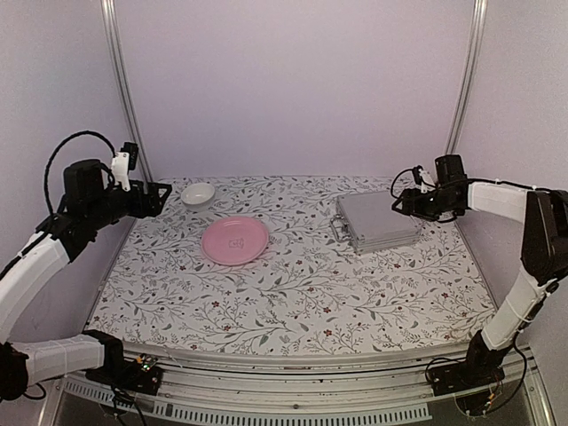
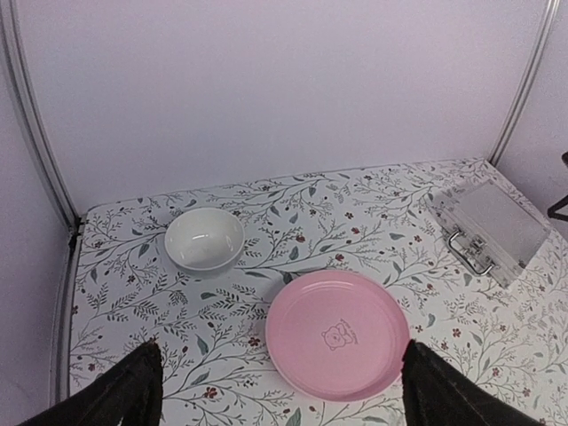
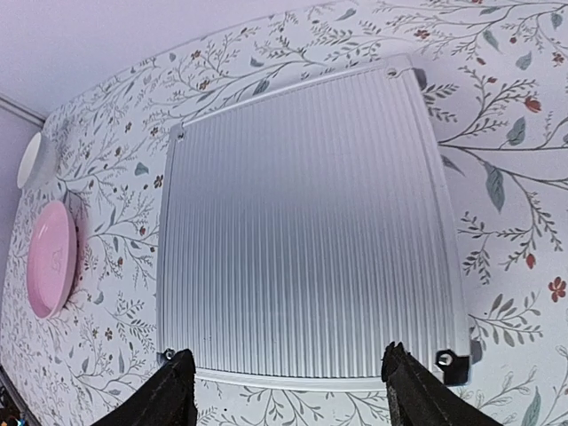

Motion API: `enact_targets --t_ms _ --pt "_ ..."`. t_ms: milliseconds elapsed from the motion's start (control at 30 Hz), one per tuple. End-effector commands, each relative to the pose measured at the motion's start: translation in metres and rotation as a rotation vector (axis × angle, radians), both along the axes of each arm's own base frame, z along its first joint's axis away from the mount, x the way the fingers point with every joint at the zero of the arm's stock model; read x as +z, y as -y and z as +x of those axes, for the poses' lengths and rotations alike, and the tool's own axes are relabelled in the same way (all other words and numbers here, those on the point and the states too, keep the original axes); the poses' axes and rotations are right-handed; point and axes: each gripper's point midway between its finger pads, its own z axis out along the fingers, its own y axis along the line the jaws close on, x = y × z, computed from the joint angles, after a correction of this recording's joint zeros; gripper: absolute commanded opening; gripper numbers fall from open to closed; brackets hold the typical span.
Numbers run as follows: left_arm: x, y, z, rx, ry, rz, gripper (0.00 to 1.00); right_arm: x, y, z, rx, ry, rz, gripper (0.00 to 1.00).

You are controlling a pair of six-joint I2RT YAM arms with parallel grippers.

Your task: Pack up texas hold em set

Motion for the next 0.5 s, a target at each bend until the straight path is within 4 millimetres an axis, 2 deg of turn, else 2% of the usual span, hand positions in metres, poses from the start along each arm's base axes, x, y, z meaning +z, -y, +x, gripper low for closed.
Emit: enact_targets --t_ms 0,100,267,300,367,467 --pt "-0.004 0.0 0.002 -0.004 -0.01 -0.002 0.93 -0.024 -0.03 -0.006 0.052 -0.023 -0.101 0.7" --pt "-0.004 0.006 0.001 -0.023 -0.014 -0.008 0.9 -0.019 -0.044 -0.004 0.049 -0.001 -0.142 0.66" --pt "-0.009 0.032 0.0 -0.082 -0.044 -0.005 0.88 -0.012 -0.053 0.004 0.019 0.007 -0.184 0.64" --pt "-0.009 0.037 0.0 -0.094 -0.047 -0.006 0.88 -0.013 -0.057 0.005 0.017 0.004 -0.207 0.61" --pt "-0.011 0.048 -0.001 -0.117 -0.056 -0.006 0.88 -0.02 -0.075 0.003 0.038 -0.009 -0.241 0.54" --pt "-0.015 0.051 0.001 -0.13 -0.069 -0.001 0.88 -0.028 -0.105 0.0 0.062 -0.017 -0.245 0.47"
